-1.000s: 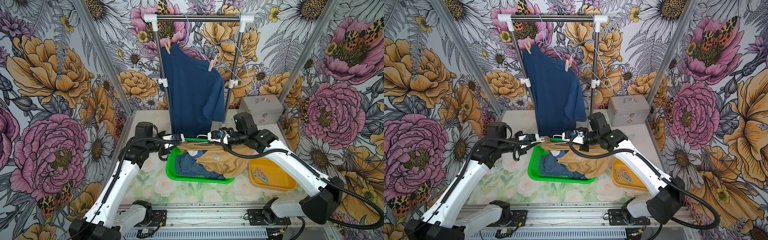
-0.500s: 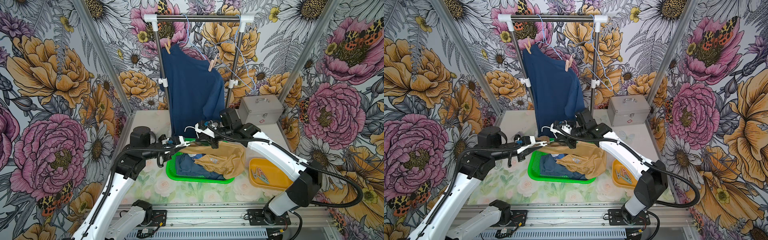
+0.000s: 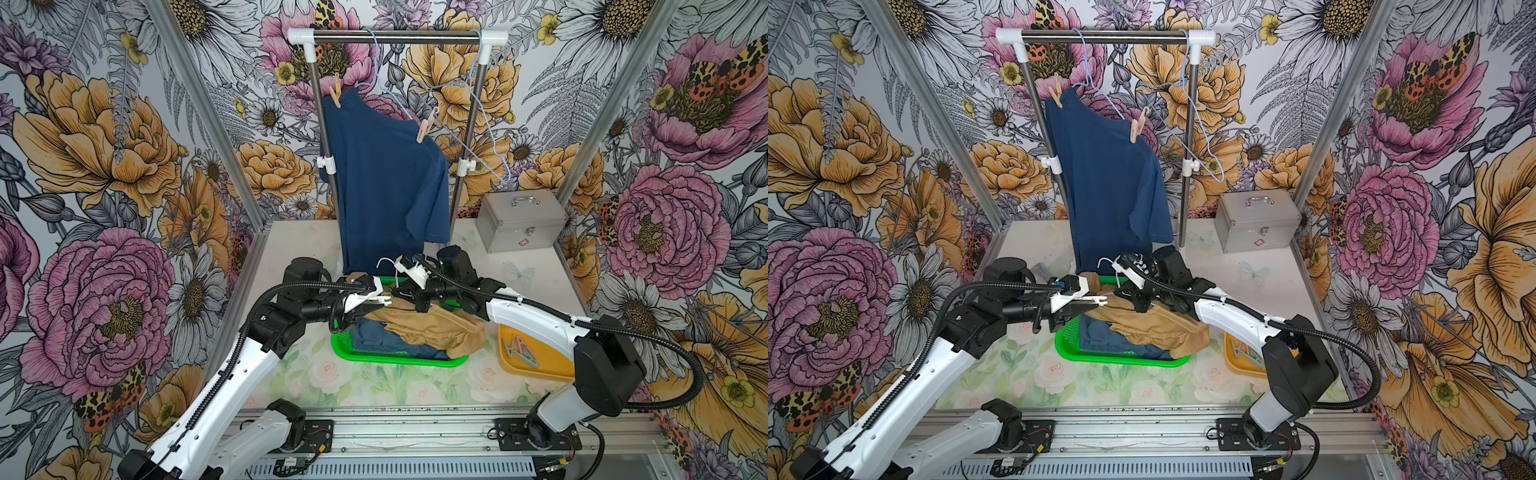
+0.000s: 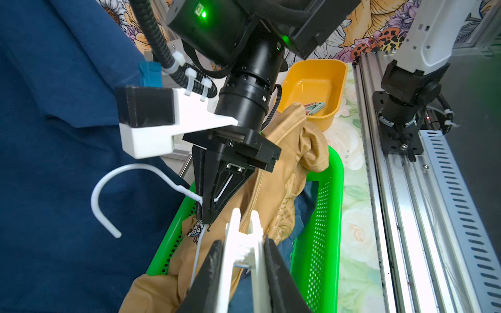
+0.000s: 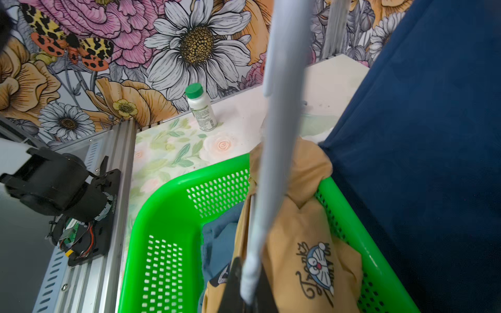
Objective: Remove the clothespins securing t-shirts to the hanger
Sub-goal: Place the hanger in the basket, then place the clothespin in the storage box.
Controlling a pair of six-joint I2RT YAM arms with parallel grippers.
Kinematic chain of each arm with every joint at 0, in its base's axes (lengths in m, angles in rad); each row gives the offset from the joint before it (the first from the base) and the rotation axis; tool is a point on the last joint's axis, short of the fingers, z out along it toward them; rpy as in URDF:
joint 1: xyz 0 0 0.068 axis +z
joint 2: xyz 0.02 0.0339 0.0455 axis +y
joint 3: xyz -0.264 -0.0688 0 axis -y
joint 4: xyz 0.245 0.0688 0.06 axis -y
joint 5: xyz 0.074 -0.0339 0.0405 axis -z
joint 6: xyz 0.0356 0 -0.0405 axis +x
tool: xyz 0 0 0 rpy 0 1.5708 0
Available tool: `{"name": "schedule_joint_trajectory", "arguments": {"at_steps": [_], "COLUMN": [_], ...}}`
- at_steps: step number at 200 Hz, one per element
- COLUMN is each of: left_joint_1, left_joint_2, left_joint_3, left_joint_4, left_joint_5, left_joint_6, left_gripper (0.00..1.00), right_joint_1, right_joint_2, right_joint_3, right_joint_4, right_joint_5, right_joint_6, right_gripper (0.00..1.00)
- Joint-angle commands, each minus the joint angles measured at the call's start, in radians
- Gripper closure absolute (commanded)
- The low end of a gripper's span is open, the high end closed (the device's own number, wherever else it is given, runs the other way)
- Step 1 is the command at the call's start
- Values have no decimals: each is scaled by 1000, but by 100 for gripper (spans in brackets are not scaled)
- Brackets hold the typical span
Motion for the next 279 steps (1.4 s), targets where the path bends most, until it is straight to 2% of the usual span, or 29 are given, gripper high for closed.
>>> {"name": "schedule_joint_trajectory", "arguments": {"at_steps": [1,26,49,74,100,119,124,134,147,177,190,233,279], "left_joint_1": [-40,-76,-68,-56,-57,-54,-54,-53,-51,-42,-39,-17,-13], "left_joint_2": [13,42,72,118,156,181,187,197,207,245,259,306,322], "left_joint_3": [-28,-45,-79,-80,-58,-46,-43,-37,-33,-6,11,76,110], "left_joint_4": [11,32,102,150,156,160,159,160,165,170,170,169,170], "left_joint_5": [-62,-90,-119,-103,-99,-102,-101,-88,-82,-65,-62,-39,18], "left_joint_6": [-47,-96,-179,-253,-283,-301,-306,-310,-327,-387,-423,-585,-690], "left_gripper": [79,79,78,77,77,76,76,76,75,75,74,72,70], "right_joint_1": [-3,-22,-40,-60,-78,-87,-89,-88,-86,-57,-35,81,202], "right_joint_2": [-2,38,72,77,34,-6,-18,-46,-82,-194,-255,-424,-367], "right_joint_3": [-73,-96,-83,-88,-127,-155,-160,-170,-180,-222,-266,-431,-409], "right_joint_4": [224,265,264,264,261,245,228,183,122,4,10,269,407], "right_joint_5": [53,54,40,46,74,96,106,132,173,312,386,739,801], "right_joint_6": [94,87,86,84,65,48,36,3,-33,-128,-169,-301,-416], "right_gripper": [100,100,86,71,52,45,42,31,24,21,21,20,21]}}
